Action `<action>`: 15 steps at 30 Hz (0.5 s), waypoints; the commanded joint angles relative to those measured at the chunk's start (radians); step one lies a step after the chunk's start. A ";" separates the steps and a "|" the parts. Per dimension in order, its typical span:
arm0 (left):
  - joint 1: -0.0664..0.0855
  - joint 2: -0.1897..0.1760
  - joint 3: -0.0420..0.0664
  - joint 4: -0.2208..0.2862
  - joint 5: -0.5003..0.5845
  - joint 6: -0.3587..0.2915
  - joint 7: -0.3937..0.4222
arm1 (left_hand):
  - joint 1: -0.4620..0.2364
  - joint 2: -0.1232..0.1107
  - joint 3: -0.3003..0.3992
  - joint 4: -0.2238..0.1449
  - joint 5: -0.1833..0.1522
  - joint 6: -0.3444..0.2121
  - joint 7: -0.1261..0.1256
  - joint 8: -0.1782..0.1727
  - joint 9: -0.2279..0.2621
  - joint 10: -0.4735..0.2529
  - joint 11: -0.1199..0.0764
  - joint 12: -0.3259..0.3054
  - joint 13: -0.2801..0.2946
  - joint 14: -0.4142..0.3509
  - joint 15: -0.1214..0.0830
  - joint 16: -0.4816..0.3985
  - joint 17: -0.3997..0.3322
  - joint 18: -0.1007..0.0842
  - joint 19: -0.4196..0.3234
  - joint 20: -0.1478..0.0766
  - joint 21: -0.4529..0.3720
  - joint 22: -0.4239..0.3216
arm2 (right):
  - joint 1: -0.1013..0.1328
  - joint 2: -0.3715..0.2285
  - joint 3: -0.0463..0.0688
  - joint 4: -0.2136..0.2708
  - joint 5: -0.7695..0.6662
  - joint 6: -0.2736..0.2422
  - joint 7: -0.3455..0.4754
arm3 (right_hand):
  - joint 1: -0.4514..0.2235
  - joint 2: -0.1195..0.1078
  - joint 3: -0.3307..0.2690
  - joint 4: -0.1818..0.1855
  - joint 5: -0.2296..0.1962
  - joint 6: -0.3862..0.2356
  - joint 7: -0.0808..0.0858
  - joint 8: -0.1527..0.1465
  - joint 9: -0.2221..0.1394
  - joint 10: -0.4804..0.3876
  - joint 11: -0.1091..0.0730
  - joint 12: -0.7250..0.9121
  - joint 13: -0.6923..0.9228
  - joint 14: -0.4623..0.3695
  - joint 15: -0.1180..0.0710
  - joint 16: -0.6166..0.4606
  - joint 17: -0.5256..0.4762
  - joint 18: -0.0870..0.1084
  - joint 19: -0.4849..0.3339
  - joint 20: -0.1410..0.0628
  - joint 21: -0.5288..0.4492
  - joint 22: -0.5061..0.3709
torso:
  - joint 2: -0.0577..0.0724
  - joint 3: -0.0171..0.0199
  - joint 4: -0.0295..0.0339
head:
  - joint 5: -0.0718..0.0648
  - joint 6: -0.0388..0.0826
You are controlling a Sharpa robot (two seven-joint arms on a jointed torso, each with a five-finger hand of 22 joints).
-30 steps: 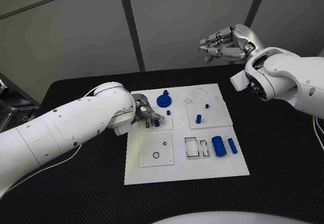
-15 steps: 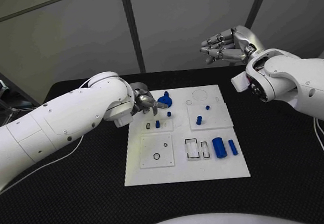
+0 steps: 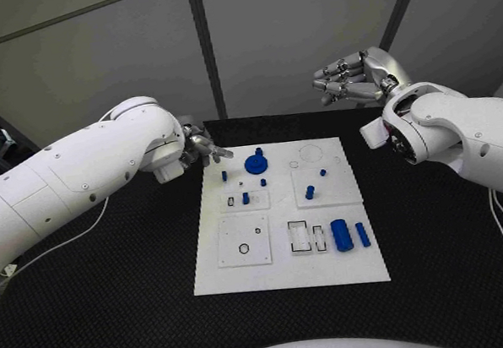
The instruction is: Assemble the parts on the task board
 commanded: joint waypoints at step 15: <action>0.019 0.085 -0.049 -0.192 -0.047 0.094 0.111 | 0.025 0.004 -0.112 0.052 -0.006 0.056 0.002 -0.032 -0.091 0.012 0.000 0.020 -0.024 0.047 0.008 0.062 0.122 -0.031 0.028 0.001 0.020 0.032 | 0.002 0.005 0.001 -0.005 -0.002 0.010 0.008 | -0.004 0.003 -0.003 -0.003 0.007 0.007 0.003 -0.001 0.001 0.008 0.000 0.001 -0.001 0.005 0.000 -0.007 -0.002 0.005 0.007 -0.001 -0.008 -0.002 | 0.002 -0.0010 -0.0019 | 0.004 0.000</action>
